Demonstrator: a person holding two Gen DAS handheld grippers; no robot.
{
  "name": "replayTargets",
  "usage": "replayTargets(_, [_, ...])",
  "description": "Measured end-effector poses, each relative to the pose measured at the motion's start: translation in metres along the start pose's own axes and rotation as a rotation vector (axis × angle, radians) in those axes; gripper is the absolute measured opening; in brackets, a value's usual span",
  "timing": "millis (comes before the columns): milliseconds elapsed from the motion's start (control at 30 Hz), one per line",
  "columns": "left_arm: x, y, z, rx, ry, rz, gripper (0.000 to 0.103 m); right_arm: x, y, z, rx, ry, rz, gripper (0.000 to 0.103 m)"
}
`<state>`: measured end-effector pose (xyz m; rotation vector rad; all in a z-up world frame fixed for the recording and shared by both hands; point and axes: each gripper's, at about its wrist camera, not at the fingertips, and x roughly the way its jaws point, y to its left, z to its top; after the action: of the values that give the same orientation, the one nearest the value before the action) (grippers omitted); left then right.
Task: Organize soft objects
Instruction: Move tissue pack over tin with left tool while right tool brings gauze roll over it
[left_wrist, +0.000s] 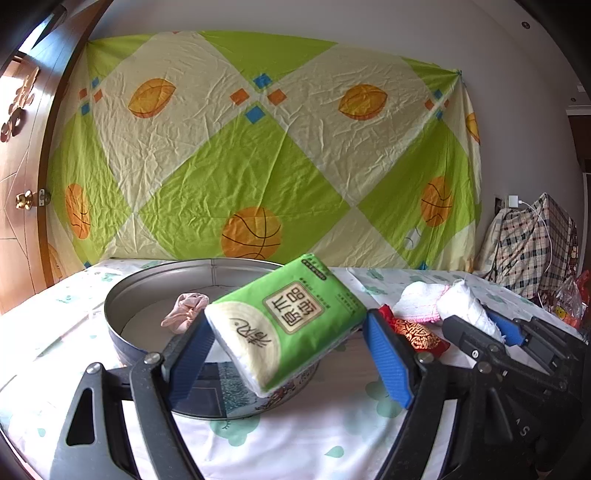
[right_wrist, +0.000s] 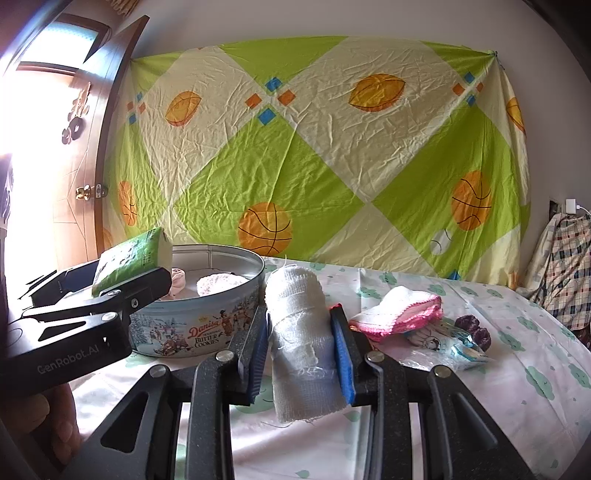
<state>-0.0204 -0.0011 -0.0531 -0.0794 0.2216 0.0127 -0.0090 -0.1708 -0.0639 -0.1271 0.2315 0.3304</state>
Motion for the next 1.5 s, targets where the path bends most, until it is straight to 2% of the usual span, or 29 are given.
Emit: replayTargets(1500, [-0.005,0.063,0.005,-0.080,0.010,0.078,0.082,0.022,0.053,0.010,-0.050,0.074,0.157,0.035])
